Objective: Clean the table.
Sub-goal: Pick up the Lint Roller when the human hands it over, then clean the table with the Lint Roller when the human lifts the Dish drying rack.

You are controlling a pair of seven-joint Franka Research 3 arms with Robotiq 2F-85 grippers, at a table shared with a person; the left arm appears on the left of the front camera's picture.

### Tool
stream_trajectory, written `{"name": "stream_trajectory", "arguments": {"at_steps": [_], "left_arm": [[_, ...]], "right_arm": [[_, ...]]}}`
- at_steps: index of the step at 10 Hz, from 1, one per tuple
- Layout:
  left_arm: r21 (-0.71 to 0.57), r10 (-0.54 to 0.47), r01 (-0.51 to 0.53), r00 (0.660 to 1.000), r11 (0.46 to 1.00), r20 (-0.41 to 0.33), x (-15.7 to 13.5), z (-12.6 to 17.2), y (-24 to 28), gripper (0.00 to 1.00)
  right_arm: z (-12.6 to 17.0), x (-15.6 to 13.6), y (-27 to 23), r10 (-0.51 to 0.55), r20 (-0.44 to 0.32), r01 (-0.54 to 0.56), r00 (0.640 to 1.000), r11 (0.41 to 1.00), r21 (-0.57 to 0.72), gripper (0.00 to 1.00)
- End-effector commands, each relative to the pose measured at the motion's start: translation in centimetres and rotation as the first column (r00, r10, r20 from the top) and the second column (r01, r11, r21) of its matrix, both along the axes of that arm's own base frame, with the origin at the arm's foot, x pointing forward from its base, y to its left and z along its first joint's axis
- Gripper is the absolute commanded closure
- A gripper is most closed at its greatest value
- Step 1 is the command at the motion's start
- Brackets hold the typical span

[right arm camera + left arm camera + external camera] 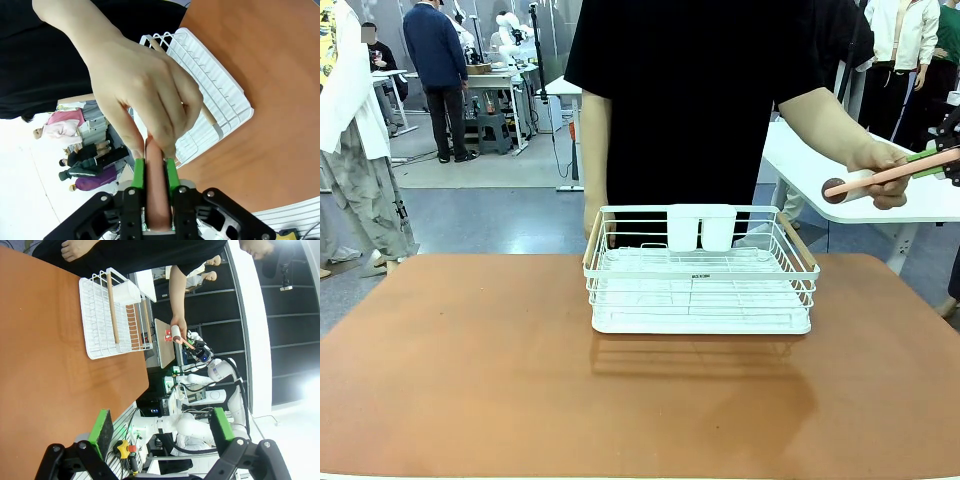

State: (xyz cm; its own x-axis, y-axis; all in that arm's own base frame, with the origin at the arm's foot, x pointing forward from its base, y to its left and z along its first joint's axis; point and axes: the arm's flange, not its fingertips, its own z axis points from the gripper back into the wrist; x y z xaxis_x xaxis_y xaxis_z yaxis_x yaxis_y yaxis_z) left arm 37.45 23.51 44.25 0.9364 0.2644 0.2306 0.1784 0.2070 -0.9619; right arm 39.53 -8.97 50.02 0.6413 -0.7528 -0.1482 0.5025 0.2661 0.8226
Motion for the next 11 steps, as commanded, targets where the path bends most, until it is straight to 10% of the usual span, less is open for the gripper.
{"name": "stream_trajectory", "arguments": {"at_steps": [1, 11], "left_arm": [[0.002, 0.002, -0.002, 1.0, 1.0, 0.001, -0.16, 0.08, 0.19, 0.0], [0.002, 0.002, -0.002, 1.0, 1.0, 0.001, -0.16, 0.08, 0.19, 0.0]], "right_arm": [[0.04, 0.01, 0.04, 0.001, 0.001, -0.001, 1.0, 1.0, 0.0, 1.0], [0.04, 0.01, 0.04, 0.001, 0.001, -0.001, 1.0, 1.0, 0.0, 1.0]]}}
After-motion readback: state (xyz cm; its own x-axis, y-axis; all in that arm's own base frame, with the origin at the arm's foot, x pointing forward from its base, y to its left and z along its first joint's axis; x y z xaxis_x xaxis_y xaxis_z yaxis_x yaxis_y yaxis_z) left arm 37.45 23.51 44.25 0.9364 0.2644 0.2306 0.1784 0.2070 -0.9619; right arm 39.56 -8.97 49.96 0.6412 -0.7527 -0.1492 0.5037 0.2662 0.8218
